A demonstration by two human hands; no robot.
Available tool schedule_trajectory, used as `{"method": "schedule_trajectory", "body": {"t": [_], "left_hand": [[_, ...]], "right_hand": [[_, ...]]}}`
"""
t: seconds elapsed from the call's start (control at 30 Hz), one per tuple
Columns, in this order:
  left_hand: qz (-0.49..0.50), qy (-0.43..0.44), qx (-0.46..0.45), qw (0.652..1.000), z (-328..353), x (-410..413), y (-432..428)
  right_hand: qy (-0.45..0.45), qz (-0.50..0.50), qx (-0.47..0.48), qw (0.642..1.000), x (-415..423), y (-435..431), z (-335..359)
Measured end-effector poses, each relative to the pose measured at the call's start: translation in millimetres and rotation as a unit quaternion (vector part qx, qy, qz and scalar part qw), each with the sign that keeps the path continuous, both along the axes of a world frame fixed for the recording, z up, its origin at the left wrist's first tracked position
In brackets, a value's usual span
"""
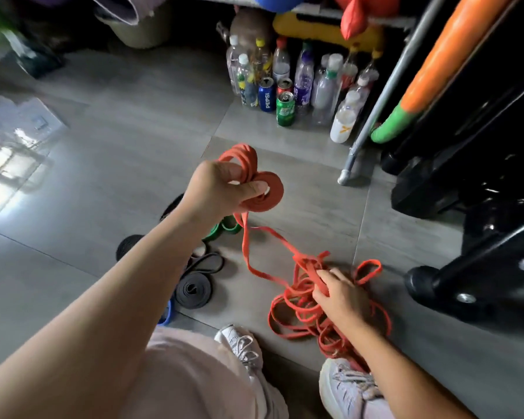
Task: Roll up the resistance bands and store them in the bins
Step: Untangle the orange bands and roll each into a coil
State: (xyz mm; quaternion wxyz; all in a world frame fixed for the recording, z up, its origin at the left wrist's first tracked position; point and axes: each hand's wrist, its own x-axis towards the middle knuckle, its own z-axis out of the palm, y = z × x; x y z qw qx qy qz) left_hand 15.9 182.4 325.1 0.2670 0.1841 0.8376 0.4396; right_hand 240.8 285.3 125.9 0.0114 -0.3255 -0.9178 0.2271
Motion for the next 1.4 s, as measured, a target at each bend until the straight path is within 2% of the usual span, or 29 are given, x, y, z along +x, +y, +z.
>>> {"method": "schedule_trajectory", "body": {"t": [0.07, 0.17, 0.33, 0.43, 0.5, 0.63, 0.77, 0.87, 0.9, 0.97, 1.03, 1.1, 1.3, 1.4], "left_hand": [[-0.013, 0.013, -0.015, 1.000, -1, 5, 1], [-0.012, 0.028, -0.025, 0.999, 5, 8, -2], [-0.008, 0.084, -0.057, 0.995, 23, 14, -11], [-0.021, 0.110, -0.083, 0.990, 33, 19, -18], [-0.029, 0.103, -0.080, 0.991, 39, 25, -20], [-0.024, 0.073, -0.044, 0.996, 52, 38, -19], [-0.037, 0.087, -0.052, 0.994, 64, 51, -14], [-0.025, 0.051, -0.016, 0.998, 68, 52, -14], [-0.017, 0.045, -0.013, 0.999, 70, 52, -14], [0.003, 0.031, -0.010, 0.999, 72, 51, -15], [0.023, 0.016, -0.001, 1.000, 74, 50, -18], [0.034, -0.001, 0.007, 0.999, 74, 49, -21], [0.084, -0.007, 0.042, 0.996, 74, 46, -36], [0.103, -0.010, 0.089, 0.991, 76, 43, -44]], "right_hand": [[0.044, 0.057, 0.063, 0.995, 4, 9, 32], [0.075, 0.095, 0.103, 0.987, 15, 25, 82], [0.094, 0.115, 0.021, 0.989, 26, 50, 176], [0.103, 0.147, 0.053, 0.982, 33, 56, 233], [0.082, 0.152, 0.062, 0.983, 37, 54, 261], [-0.062, 0.142, 0.073, 0.985, 37, 50, 275], [-0.046, 0.087, 0.027, 0.995, 39, 44, 299], [-0.077, 0.089, -0.009, 0.993, 44, 47, 298], [-0.045, 0.081, -0.040, 0.995, 47, 48, 292], [0.080, 0.039, -0.156, 0.984, 52, 47, 286], [0.205, -0.002, -0.271, 0.941, 52, 47, 294], [0.289, -0.032, -0.319, 0.902, 53, 49, 302], [0.366, -0.149, -0.326, 0.859, 55, 56, 296], [0.318, -0.171, -0.195, 0.912, 55, 67, 285]]}}
